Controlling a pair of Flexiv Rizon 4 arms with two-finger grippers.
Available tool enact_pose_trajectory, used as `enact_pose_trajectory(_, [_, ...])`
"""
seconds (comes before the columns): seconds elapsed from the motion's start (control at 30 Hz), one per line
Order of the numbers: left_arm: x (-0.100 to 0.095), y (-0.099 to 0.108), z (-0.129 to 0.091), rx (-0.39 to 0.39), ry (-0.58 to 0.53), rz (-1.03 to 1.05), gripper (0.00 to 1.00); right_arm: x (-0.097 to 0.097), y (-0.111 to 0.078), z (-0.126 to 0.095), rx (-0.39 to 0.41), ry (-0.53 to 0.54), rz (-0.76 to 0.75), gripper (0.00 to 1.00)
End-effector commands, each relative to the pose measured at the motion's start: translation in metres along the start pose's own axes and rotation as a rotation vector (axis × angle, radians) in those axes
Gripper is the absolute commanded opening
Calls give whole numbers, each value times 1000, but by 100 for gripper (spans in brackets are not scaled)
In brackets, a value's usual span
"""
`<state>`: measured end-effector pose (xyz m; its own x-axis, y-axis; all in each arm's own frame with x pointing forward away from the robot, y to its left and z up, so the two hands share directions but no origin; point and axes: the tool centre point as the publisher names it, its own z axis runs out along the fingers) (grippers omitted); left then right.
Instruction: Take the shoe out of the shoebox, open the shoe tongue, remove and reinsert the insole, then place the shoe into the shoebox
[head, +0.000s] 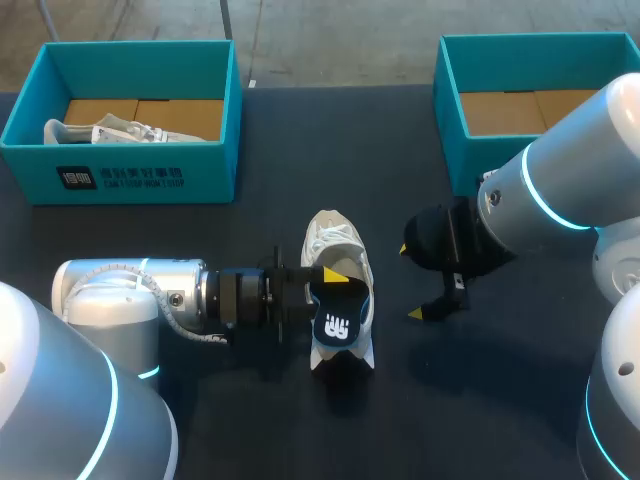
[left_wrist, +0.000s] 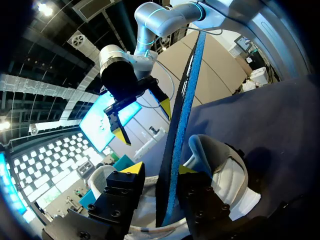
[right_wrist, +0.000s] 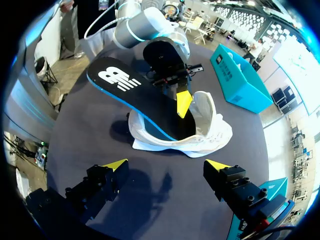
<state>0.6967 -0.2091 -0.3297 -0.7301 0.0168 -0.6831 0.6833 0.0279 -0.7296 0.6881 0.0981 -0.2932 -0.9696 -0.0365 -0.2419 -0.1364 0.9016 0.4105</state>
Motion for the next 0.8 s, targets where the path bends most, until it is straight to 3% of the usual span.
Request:
enact_pose_trajectory(0.03, [2,-9,1,-7,2,8,35,1,-1,0,-3,1,-2,100])
enact_pose_trajectory(0.23, [1,-21,0,-2,6,20,27,1,-1,0,-3,1,-2,100])
enact_pose_trajectory(0.37, [2,-22,0,1,5,19,0,1,-1,0,-3,1,-2,100])
enact_pose_trajectory(0.8, [8,-2,4,-15,22,-31,0,1,-1,0,-3,1,-2,100])
